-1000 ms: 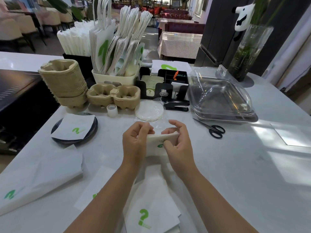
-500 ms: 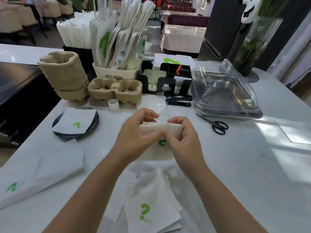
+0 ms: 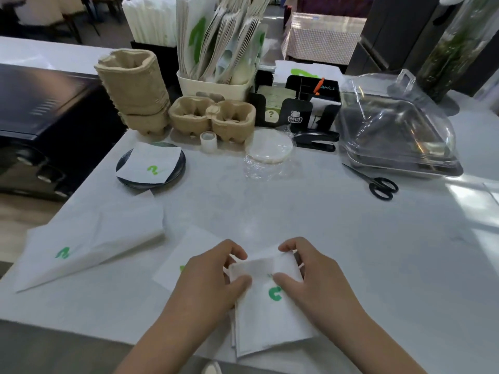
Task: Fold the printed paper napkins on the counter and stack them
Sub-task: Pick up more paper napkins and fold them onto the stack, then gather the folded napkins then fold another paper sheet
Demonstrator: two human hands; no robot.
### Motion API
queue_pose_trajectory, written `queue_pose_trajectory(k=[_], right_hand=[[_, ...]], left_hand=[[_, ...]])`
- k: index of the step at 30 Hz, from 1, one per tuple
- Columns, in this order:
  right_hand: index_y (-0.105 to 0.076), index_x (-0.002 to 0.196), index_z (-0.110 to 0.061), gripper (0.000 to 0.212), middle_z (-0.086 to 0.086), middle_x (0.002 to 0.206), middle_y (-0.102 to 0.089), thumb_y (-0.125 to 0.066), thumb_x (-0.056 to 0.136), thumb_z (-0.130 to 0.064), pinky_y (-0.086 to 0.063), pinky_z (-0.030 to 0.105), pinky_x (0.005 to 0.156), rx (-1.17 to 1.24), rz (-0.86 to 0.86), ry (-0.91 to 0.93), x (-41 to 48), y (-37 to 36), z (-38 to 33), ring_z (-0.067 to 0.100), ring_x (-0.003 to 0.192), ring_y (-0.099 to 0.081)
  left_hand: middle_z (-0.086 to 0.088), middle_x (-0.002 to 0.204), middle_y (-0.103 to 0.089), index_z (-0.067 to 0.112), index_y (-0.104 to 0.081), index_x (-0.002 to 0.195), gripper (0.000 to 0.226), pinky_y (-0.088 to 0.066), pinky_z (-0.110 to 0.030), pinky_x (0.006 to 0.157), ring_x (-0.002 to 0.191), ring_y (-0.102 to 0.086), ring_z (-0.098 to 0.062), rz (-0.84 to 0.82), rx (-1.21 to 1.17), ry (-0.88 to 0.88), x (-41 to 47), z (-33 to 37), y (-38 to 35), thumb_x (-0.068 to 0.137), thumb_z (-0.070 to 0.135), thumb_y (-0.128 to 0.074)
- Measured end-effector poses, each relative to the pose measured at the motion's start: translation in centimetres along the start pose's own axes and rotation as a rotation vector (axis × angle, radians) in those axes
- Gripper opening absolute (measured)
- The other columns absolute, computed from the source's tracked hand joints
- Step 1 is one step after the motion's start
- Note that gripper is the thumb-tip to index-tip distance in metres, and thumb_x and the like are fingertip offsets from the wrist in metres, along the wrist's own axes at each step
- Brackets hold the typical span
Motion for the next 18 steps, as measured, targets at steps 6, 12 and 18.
queue_pose_trajectory(k=[6,12,18], right_hand=[[-0.053,0.12,-0.037,0.037,-0.024,0.097,-0.057,-0.068,0.086,-0.037,-0.042,0.012,0.075,-0.104,0.08,0.076,0.5,-0.4,-0.2,-0.004,0.085,-0.056],[-0.052,0.125,-0.035,0.054,-0.014,0.114,-0.053,-0.073,0.078,-0.05,-0.053,0.029,0.081,-0.193,0.216,0.102,-0.2,0.3,0.1,0.01,0.095,-0.062],[-0.059,0.121,-0.032,0.045,-0.018,0.111,-0.054,-0.075,0.08,-0.038,-0.049,0.028,0.082,-0.049,0.296,0.103,-0.4,1.2,-0.3,-0.003,0.092,-0.056]], left_hand=[[0.015,0.086,-0.061,0.038,-0.058,0.102,0.028,-0.043,-0.025,0.065,0.07,-0.057,-0.006,0.192,0.218,-0.023,0.5,-1.4,1.8,0.081,0.045,-0.076],[0.0,0.113,-0.06,0.023,-0.06,0.123,0.073,-0.051,-0.04,0.087,0.11,-0.058,-0.026,0.288,0.6,0.194,1.1,-6.0,6.6,0.07,0.072,-0.071],[0.005,0.088,-0.061,0.027,-0.061,0.078,0.036,-0.042,-0.033,0.068,0.092,-0.061,-0.022,0.21,0.499,0.213,1.9,-5.5,6.9,0.071,0.058,-0.077]])
Point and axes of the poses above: each hand's wrist, its own x-axis towards the middle knuckle, its own y-axis out of the back of the hand, z = x × y, the point moved 8 cm from there along x, towards the middle knuckle
